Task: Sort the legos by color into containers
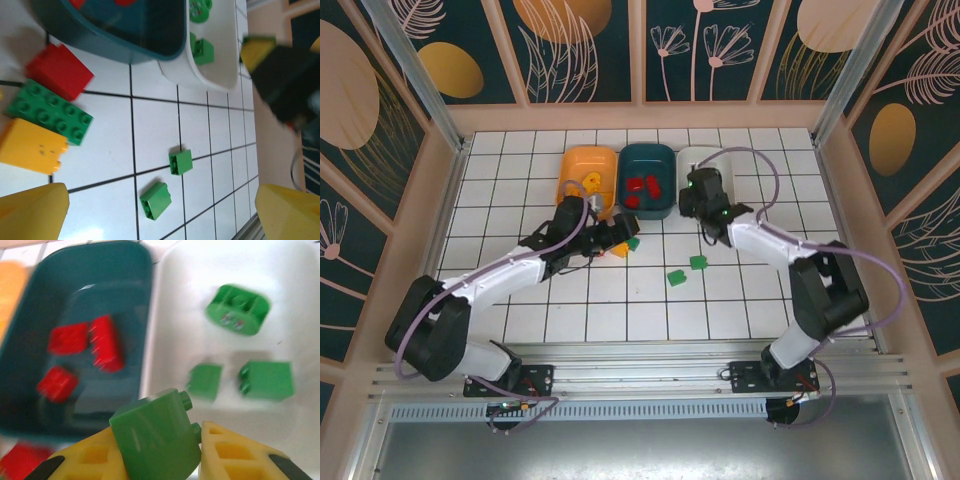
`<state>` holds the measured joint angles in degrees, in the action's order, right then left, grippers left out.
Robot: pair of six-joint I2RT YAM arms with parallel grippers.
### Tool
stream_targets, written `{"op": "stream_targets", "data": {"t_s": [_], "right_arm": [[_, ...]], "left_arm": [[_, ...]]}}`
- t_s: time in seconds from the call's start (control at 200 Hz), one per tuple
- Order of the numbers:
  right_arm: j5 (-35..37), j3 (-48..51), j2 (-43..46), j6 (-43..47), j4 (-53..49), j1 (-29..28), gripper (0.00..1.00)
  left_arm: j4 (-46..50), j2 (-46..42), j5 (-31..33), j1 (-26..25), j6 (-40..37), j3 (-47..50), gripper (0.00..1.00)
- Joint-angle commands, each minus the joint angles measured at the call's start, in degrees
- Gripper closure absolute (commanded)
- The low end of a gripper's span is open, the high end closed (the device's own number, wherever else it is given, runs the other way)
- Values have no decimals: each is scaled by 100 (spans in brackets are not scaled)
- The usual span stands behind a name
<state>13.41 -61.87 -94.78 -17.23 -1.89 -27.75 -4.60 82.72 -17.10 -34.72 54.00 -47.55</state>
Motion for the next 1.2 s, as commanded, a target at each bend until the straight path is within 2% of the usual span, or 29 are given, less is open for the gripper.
{"op": "stream_targets", "data": {"t_s": [0.0, 0.055, 0.12, 0.24, 0.41, 0.49, 0.591, 0.741, 0.811, 0.936, 1.066, 1.196], "right_arm": [[-44, -555, -714, -52, -361, 433, 71], [-134, -834, -1002, -92, -459, 625, 69], [-322, -1059, -1189, -149, -500, 785, 56], [-283, -1239, -1036, -96, -584, 811, 43], [-214, -837, -101, -146, -516, 668, 40], [-290, -373, 396, -175, -342, 331, 41], [-246, 208, 833, -83, -94, -379, 44], [47, 507, 805, 60, -51, -1538, 44], [124, 484, 681, -76, -45, -1826, 44], [-174, 285, 194, -555, 225, -2264, 47], [189, -637, -816, -914, -237, -2969, 49], [606, -1440, -1717, -1151, -542, -3306, 54]], "left_arm": [[475, 271, 162, -241, -266, -348, 4], [670, 394, 160, -351, -459, -543, 3], [1032, 510, 344, -446, -703, -781, 1], [1584, 691, 759, -488, -1054, -1191, 1], [1953, 764, 1299, -498, -1159, -1305, 3], [1915, 581, 1568, -481, -1173, -1155, 2], [2016, 376, 1814, -286, -1108, -996, 1], [1635, -255, 1294, 647, -743, -191, 1], [1694, -564, 1377, 993, -665, 29, 3], [1868, -962, 1507, 1420, -467, 391, 9], [1777, -1404, 1371, 1951, -333, 923, 13], [1627, -1707, 1180, 2204, -358, 1284, 14]]}}
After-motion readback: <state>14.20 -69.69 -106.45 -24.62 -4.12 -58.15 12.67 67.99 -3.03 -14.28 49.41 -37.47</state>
